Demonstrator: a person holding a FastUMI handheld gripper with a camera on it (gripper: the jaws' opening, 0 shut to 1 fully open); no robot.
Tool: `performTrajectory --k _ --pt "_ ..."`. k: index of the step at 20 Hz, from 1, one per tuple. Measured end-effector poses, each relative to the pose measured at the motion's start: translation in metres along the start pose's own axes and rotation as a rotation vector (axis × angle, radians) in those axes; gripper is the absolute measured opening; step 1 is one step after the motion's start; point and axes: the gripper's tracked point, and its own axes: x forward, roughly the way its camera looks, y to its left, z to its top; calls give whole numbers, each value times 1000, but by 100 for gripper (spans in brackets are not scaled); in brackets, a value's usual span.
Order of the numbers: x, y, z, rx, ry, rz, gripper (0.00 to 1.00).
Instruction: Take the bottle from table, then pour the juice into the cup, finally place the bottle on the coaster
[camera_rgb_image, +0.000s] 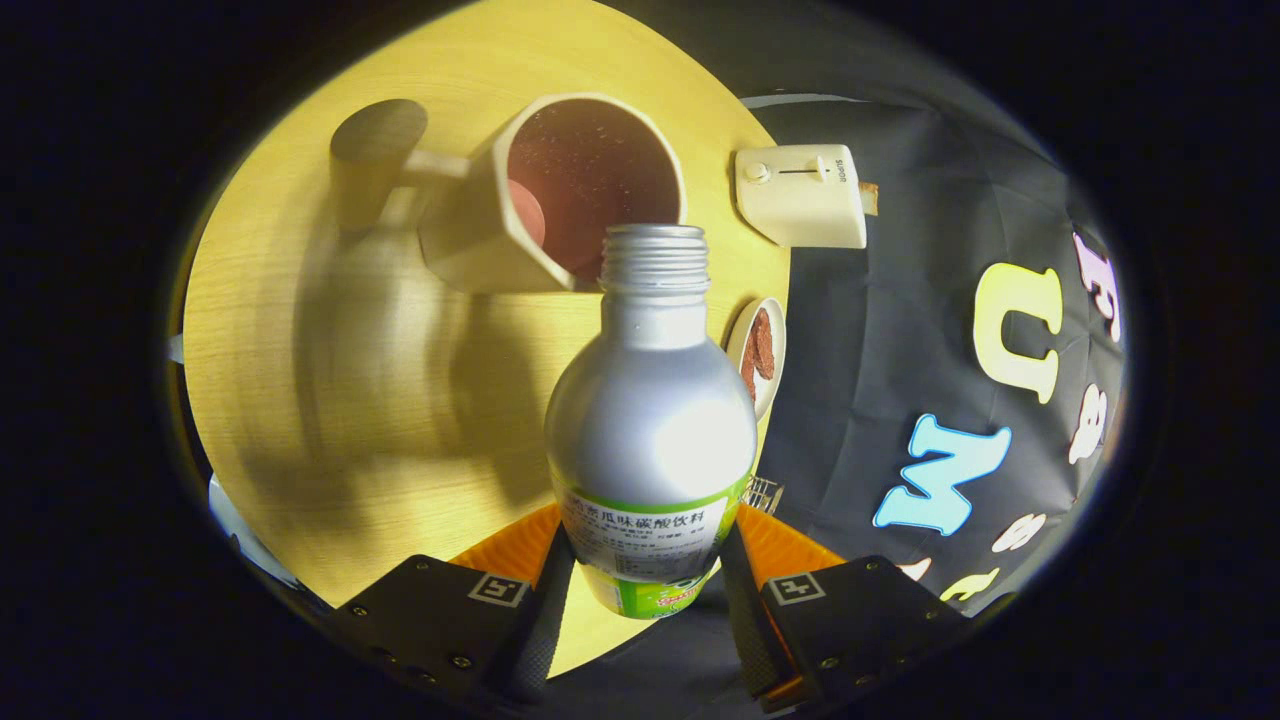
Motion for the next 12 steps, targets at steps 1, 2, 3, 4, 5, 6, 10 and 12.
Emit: performTrajectory --k 1,2,3,4,5,6,10,12 --pt "0 0 -1 -9 5 1 72" --pt "0 0 0 -20 11 -1 72" --pt "1 -2 0 -32 11 -6 72" --pt "0 -4 1 -41 6 -14 72" --pt "0 -2 1 -49 9 -11 72" --pt "-1 -3 1 -60 11 -11 72" --pt "-2 -7 2 -107 18 -18 72" --pt "-2 -10 4 -132 26 -21 72"
